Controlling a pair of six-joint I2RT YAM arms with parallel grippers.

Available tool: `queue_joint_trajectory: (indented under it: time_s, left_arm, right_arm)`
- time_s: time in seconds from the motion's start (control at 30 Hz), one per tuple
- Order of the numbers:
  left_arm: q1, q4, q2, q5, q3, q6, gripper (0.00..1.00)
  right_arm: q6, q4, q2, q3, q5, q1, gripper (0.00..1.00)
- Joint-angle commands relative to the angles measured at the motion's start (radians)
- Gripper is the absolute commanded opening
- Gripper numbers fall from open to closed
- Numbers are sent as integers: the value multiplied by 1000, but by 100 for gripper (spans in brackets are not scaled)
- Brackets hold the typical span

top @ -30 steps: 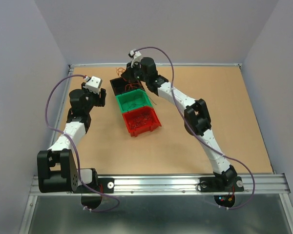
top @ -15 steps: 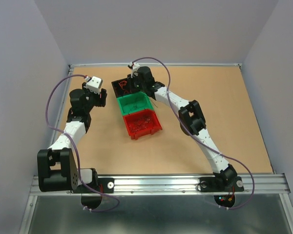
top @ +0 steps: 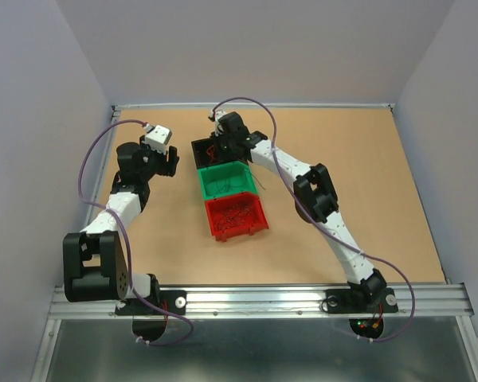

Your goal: Untangle the cables

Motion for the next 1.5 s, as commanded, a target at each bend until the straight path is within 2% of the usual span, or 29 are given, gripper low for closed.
queue_joint_trajectory:
  time_s: [0.0, 0.13, 0.23, 0.33, 0.57, 0.77, 0.8, 0.9, 0.97, 1.03, 1.07, 1.1, 1.17, 1.2, 1.23, 1.27, 1.33, 1.47]
  left_arm:
    - [5, 9, -10, 41, 48, 15, 70]
    - [1, 6, -9, 47, 42, 26, 70]
    - [-6, 0, 0, 50, 48, 34, 70]
    - [-9, -3, 10, 55, 49, 40, 70]
    - [-11, -5, 4, 71, 43, 55, 70]
    - [-8, 18, -22, 68, 25, 54, 70]
    - [-8, 29, -30, 65, 20, 52, 71]
    - [-5, 44, -70, 65, -4, 37, 78]
    - [4, 63, -118, 76, -30, 20, 82]
    - [15, 75, -154, 91, -55, 8, 83]
    - [27, 75, -189, 108, -63, 1, 83]
    - [35, 73, -210, 122, -70, -11, 83]
    - [54, 78, -266, 146, -101, -31, 87]
    - [57, 84, -285, 157, -125, -52, 89]
    - [60, 86, -300, 166, -136, -60, 89]
    - [58, 84, -335, 167, -144, -74, 89]
    - [60, 67, -368, 162, -165, -109, 89]
    - [61, 14, -493, 173, -213, -109, 89]
  right_arm:
    - [-42, -162, -84, -56, 61, 44, 1]
    - [-43, -231, -88, -68, 107, 51, 3]
    - [-52, -251, -91, -80, 174, 51, 26]
    - [-66, -242, -130, -91, 199, 51, 33]
    - [-62, -219, -243, -31, 185, 51, 36]
    - [-65, -190, -364, -112, 204, 51, 57]
    - [-62, -173, -386, -135, 207, 51, 68]
    - [-52, -132, -473, -251, 216, 51, 88]
    - [-42, -90, -537, -392, 222, 51, 100]
    - [-23, 20, -668, -515, 231, 51, 100]
    - [-11, 69, -717, -663, 248, 51, 100]
    - [16, 152, -816, -728, 284, 51, 100]
    - [33, 230, -913, -871, 318, 51, 100]
    - [58, 304, -1018, -1005, 364, 51, 100]
    - [66, 336, -1020, -1066, 378, 53, 100]
    - [67, 364, -1123, -1121, 388, 51, 100]
    - [90, 407, -1212, -1274, 411, 51, 100]
    - [151, 473, -1490, -1509, 418, 51, 100]
